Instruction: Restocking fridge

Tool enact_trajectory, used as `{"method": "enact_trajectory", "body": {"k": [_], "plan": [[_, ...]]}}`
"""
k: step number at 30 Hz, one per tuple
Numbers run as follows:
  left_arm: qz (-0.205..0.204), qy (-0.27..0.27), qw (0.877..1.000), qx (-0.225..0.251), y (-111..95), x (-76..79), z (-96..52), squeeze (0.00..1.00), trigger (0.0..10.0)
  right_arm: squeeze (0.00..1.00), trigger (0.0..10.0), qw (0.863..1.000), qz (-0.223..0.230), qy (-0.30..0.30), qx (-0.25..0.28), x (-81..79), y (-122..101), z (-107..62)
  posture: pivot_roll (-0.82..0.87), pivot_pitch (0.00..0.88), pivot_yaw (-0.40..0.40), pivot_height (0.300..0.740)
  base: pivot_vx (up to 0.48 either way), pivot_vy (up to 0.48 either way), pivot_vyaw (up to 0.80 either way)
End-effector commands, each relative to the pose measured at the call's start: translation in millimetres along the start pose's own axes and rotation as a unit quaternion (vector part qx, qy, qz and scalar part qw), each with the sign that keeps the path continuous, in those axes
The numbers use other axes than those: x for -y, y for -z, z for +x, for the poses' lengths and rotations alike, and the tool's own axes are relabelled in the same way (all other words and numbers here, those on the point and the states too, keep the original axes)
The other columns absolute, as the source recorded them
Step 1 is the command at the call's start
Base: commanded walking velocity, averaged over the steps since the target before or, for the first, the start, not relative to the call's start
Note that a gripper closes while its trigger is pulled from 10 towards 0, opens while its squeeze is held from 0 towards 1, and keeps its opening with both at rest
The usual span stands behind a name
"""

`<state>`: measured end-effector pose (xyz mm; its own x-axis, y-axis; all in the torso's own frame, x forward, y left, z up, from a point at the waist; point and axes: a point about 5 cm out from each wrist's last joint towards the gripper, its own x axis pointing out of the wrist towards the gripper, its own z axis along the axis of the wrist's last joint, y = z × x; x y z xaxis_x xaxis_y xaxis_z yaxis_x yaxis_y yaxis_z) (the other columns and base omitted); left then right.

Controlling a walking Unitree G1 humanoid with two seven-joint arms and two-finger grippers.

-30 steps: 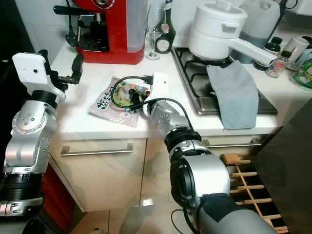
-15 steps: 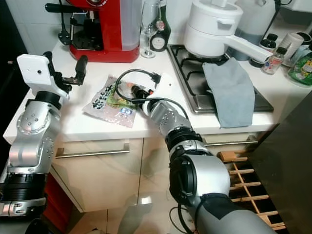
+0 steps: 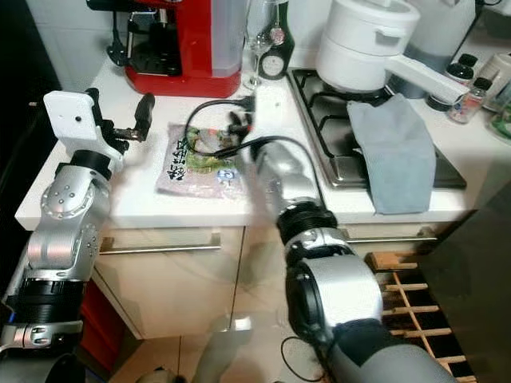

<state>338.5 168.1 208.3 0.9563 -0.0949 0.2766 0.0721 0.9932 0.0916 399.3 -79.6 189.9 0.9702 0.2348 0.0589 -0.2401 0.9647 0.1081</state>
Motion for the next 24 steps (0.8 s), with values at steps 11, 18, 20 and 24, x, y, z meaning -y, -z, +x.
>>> {"method": "enact_trajectory", "body": {"k": [11, 18, 20, 24], "plan": [[-0.011, 0.043, 0.996, -0.078, 16, 3.8, 21.8, 0.0, 10.0, 0.0, 0.0, 0.989, -0.102, 0.025, 0.103, 5.9, -9, -21.7, 0.01, 0.0, 0.008, 0.74, 0.0, 0.0, 0.0], [-0.074, 0.026, 0.988, -0.132, 32, -13.3, 22.2, 0.0, 10.0, 0.0, 10.0, 0.974, -0.165, 0.047, 0.149, 5.0, -8, -42.2, 0.01, 0.0, 0.011, 0.74, 0.0, 0.0, 0.0], [-0.144, 0.025, 0.975, -0.166, 39, -14.4, 21.7, 0.0, 10.0, 0.0, 10.0, 0.976, -0.146, 0.048, 0.154, 4.3, -5, -47.6, 0.01, 0.0, 0.011, 0.74, 0.0, 0.0, 0.0], [-0.165, 0.023, 0.966, -0.198, 46, -22.1, 20.6, 0.0, 10.0, 0.0, 10.0, 0.978, -0.137, 0.054, 0.148, 4.3, -2, -51.0, 0.02, 0.0, 0.013, 0.74, 0.0, 0.0, 0.0]]}}
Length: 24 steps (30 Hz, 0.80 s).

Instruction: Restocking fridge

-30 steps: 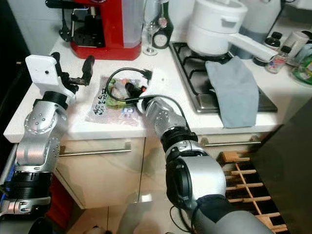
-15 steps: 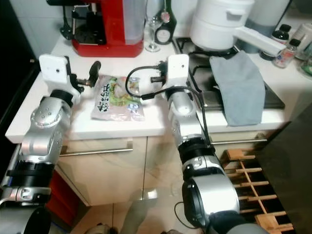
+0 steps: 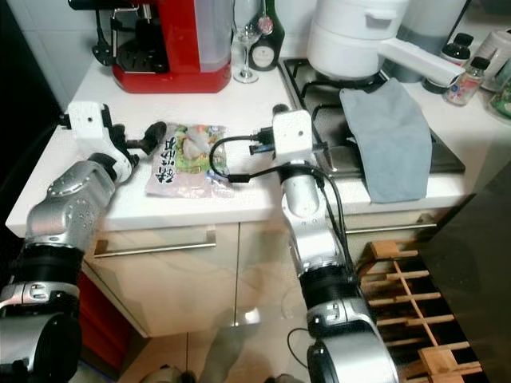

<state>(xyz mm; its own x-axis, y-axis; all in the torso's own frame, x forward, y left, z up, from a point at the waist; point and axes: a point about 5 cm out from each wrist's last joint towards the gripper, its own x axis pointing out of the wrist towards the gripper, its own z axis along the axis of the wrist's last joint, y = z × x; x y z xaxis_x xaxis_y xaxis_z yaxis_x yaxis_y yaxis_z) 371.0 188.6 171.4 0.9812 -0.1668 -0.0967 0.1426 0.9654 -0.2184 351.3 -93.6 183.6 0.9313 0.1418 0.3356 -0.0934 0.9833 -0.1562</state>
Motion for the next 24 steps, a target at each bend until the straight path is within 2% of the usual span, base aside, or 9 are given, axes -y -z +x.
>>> {"method": "enact_trajectory", "body": {"k": [1, 4, 6, 9, 13, 14, 19, 21, 24], "plan": [[-0.011, -0.001, 1.0, -0.017, 0, -4.8, 1.3, 0.0, 10.0, 0.0, 10.0, 1.0, 0.006, 0.01, 0.006, 3.0, -4, 0.4, 0.02, 0.0, 0.013, 0.74, 0.0, 0.0, 0.0], [-0.049, -0.002, 0.997, -0.062, 12, -6.5, 2.7, 0.0, 10.0, 0.0, 10.0, 1.0, 0.014, 0.013, 0.002, 2.7, -4, 0.5, 0.03, 0.0, 0.013, 0.74, 0.0, 0.0, 0.0], [-0.059, 0.009, 0.996, -0.071, 14, -1.2, 4.2, 0.0, 10.0, 0.0, 10.0, 1.0, 0.019, 0.013, 0.004, 2.4, -5, 1.4, 0.03, 0.0, 0.012, 0.74, 0.0, 0.0, 0.0], [-0.045, 0.038, 0.996, -0.072, 14, 10.3, 6.1, 0.0, 10.0, 0.0, 10.0, 1.0, 0.024, 0.011, 0.008, 1.2, -8, 3.0, 0.02, 0.0, 0.008, 0.74, 0.0, 0.0, 0.0], [-0.02, 0.074, 0.992, -0.096, 24, 24.7, 8.0, 0.0, 10.0, 0.0, 10.0, 1.0, 0.028, 0.007, 0.006, -0.7, -8, 3.6, 0.01, 0.0, 0.006, 0.74, 0.0, 0.0, 0.0], [-0.021, 0.098, 0.989, -0.108, 29, 33.7, 7.9, 0.0, 10.0, 0.0, 10.0, 0.999, 0.032, 0.005, 0.005, -1.2, -8, 3.4, 0.01, 0.0, 0.003, 0.74, 0.0, 0.0, 0.0], [-0.009, 0.15, 0.98, -0.131, 40, 50.7, 4.7, 0.0, 10.0, 0.0, 10.0, 0.999, 0.047, 0.003, -0.002, -1.7, -7, 3.3, 0.0, 0.0, -0.002, 0.74, 0.0, 0.0, 0.0], [0.019, 0.201, 0.97, -0.138, 47, 67.0, 0.7, 0.0, 10.0, 0.0, 10.0, 0.999, 0.048, -0.001, -0.005, -2.0, -7, 3.5, -0.01, 0.0, -0.008, 0.74, 0.0, 0.0, 0.0], [0.045, 0.216, 0.966, -0.137, 50, 72.8, -0.4, 0.0, 10.0, 0.0, 10.0, 0.999, 0.047, -0.005, -0.006, -1.9, -8, 3.3, -0.02, 0.0, -0.01, 0.74, 0.0, 0.0, 0.0]]}}
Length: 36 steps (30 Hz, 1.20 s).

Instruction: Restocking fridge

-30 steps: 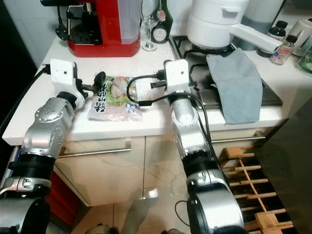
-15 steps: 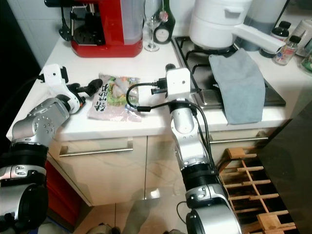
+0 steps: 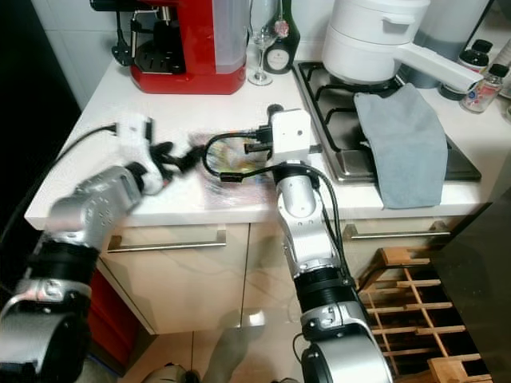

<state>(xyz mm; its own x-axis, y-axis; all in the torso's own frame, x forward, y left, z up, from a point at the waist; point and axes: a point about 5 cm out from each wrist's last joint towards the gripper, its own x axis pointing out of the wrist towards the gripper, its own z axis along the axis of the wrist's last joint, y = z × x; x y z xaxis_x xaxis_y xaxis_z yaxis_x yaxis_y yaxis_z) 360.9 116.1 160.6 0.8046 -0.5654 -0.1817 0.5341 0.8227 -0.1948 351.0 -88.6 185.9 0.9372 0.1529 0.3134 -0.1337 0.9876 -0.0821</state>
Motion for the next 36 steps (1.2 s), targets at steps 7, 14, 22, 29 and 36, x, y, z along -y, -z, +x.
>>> {"method": "enact_trajectory", "body": {"k": [7, 14, 22, 29, 36], "plan": [[0.041, -0.049, 0.998, -0.029, 15, -14.8, -2.7, 0.0, 10.0, 0.0, 10.0, 0.999, 0.044, 0.021, -0.015, 11.1, -2, -0.9, -0.03, 0.0, 0.0, 0.74, 0.0, 0.0, 0.0], [0.102, -0.109, 0.988, 0.032, -13, -32.4, -13.4, 0.0, 10.0, 0.0, 10.0, 0.999, 0.031, 0.034, -0.015, 20.3, -1, -3.9, -0.04, 0.0, 0.013, 0.74, 0.0, 0.0, 0.0], [0.003, -0.141, 0.989, 0.05, -22, -51.1, -18.1, 0.0, 10.0, 0.0, 10.0, 0.992, 0.091, 0.072, -0.052, 35.7, 12, -13.6, -0.03, 0.0, 0.031, 0.74, 0.0, 0.0, 0.0], [-0.057, -0.142, 0.985, 0.08, -28, -61.4, -19.5, 0.0, 10.0, 0.0, 10.0, 0.991, 0.098, 0.067, -0.059, 33.0, 16, -18.4, -0.03, 0.0, 0.033, 0.74, 0.0, 0.0, 0.0], [-0.046, -0.126, 0.982, 0.132, -49, -63.6, -16.4, 0.0, 10.0, 0.0, 10.0, 0.993, 0.09, 0.04, -0.067, 18.5, 20, -22.5, -0.03, 0.0, 0.031, 0.74, 0.0, 0.0, 0.0]]}}
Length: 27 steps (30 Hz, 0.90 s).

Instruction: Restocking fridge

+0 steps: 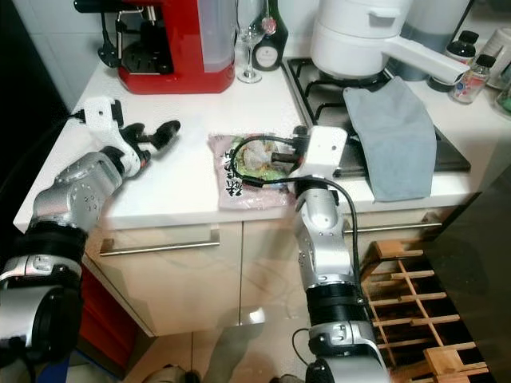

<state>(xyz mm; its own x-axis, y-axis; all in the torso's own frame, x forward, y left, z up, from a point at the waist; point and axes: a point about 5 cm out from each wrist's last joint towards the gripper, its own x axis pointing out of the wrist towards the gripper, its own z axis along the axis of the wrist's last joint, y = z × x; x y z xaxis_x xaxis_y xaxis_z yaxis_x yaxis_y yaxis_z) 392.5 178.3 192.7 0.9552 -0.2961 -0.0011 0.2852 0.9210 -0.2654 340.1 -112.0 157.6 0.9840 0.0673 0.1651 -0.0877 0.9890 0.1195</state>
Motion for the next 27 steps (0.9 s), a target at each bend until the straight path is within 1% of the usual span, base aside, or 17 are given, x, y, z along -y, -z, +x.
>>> {"method": "enact_trajectory", "body": {"k": [1, 2, 3, 4, 5, 7, 8, 9, 10, 11, 13, 17, 21, 24, 27], "plan": [[0.018, -0.002, 1.0, 0.011, -7, -2.0, 2.5, 0.0, 10.0, 0.0, 10.0, 1.0, -0.009, -0.013, 0.012, -4.1, -5, -0.8, -0.03, 0.0, 0.029, 0.74, 0.0, 0.0, 0.0], [0.025, 0.002, 1.0, 0.013, -8, 0.6, 5.3, 0.0, 10.0, 0.0, 10.0, 0.999, -0.016, -0.022, 0.017, -8.1, -7, -0.8, -0.03, 0.0, 0.027, 0.74, 0.0, 0.0, 0.0], [0.025, 0.002, 1.0, 0.013, -8, 0.6, 5.3, 0.0, 10.0, 0.0, 10.0, 0.999, -0.016, -0.022, 0.017, -8.1, -7, -0.8, -0.03, 0.0, 0.027, 0.74, 0.0, 0.0, 0.0], [0.033, 0.008, 0.999, 0.012, -7, 5.8, 10.2, 0.0, 10.0, 0.0, 10.0, 0.999, -0.025, -0.034, 0.024, -13.6, -9, -0.6, -0.03, 0.0, 0.022, 0.74, 0.0, 0.0, 0.0], [0.033, 0.008, 0.999, 0.012, -7, 5.8, 10.2, 0.0, 10.0, 0.0, 10.0, 0.999, -0.025, -0.034, 0.024, -13.6, -9, -0.6, -0.03, 0.0, 0.022, 0.74, 0.0, 0.0, 0.0], [0.024, 0.023, 0.999, 0.0, -3, 14.2, 16.4, 0.0, 10.0, 0.0, 10.0, 0.998, -0.03, -0.042, 0.029, -17.3, -11, -0.3, -0.03, 0.0, 0.02, 0.74, 0.0, 0.0, 0.0], [0.024, 0.023, 0.999, 0.0, -3, 14.2, 16.4, 0.0, 10.0, 0.0, 10.0, 0.998, -0.03, -0.042, 0.029, -17.3, -11, -0.3, -0.03, 0.0, 0.02, 0.74, 0.0, 0.0, 0.0], [0.025, 0.026, 0.999, -0.011, 0, 16.7, 18.0, 0.0, 10.0, 0.0, 10.0, 0.998, -0.033, -0.045, 0.032, -18.4, -12, -0.1, -0.03, 0.0, 0.017, 0.74, 0.0, 0.0, 0.0], [0.016, 0.035, 0.999, -0.026, 6, 20.0, 19.5, 0.0, 10.0, 0.0, 10.0, 0.998, -0.032, -0.048, 0.033, -19.8, -13, 0.2, -0.04, 0.0, 0.015, 0.74, 0.0, 0.0, 0.0], [0.012, 0.041, 0.998, -0.043, 12, 23.0, 20.6, 0.0, 10.0, 0.0, 10.0, 0.998, -0.025, -0.05, 0.032, -22.0, -13, 0.8, -0.04, 0.0, 0.014, 0.74, 0.0, 0.0, 0.0], [0.01, 0.049, 0.997, -0.062, 21, 27.7, 22.3, 0.0, 10.0, 0.0, 10.0, 0.998, -0.02, -0.057, 0.033, -26.2, -14, 1.6, -0.04, 0.0, 0.013, 0.74, 0.0, 0.0, 0.0], [-0.001, 0.064, 0.996, -0.063, 24, 37.1, 26.4, 0.0, 10.0, 0.0, 10.0, 0.996, -0.025, -0.071, 0.039, -31.6, -17, 2.5, -0.04, 0.0, 0.005, 0.74, 0.0, 0.0, 0.0], [-0.012, 0.072, 0.995, -0.061, 24, 41.9, 28.5, 0.0, 10.0, 0.0, 10.0, 0.996, -0.026, -0.073, 0.039, -32.3, -18, 3.3, -0.05, 0.0, 0.01, 0.74, 0.0, 0.0, 0.0], [-0.018, 0.098, 0.992, -0.072, 29, 51.0, 29.7, 0.0, 10.0, 0.0, 10.0, 0.996, -0.023, -0.079, 0.039, -39.2, -17, 3.8, -0.05, 0.0, 0.018, 0.74, 0.0, 0.0, 0.0], [-0.019, 0.101, 0.992, -0.073, 30, 51.8, 29.8, 0.0, 10.0, 0.0, 10.0, 0.996, -0.022, -0.079, 0.039, -40.2, -17, 3.7, -0.05, 0.0, 0.018, 0.74, 0.0, 0.0, 0.0]]}}
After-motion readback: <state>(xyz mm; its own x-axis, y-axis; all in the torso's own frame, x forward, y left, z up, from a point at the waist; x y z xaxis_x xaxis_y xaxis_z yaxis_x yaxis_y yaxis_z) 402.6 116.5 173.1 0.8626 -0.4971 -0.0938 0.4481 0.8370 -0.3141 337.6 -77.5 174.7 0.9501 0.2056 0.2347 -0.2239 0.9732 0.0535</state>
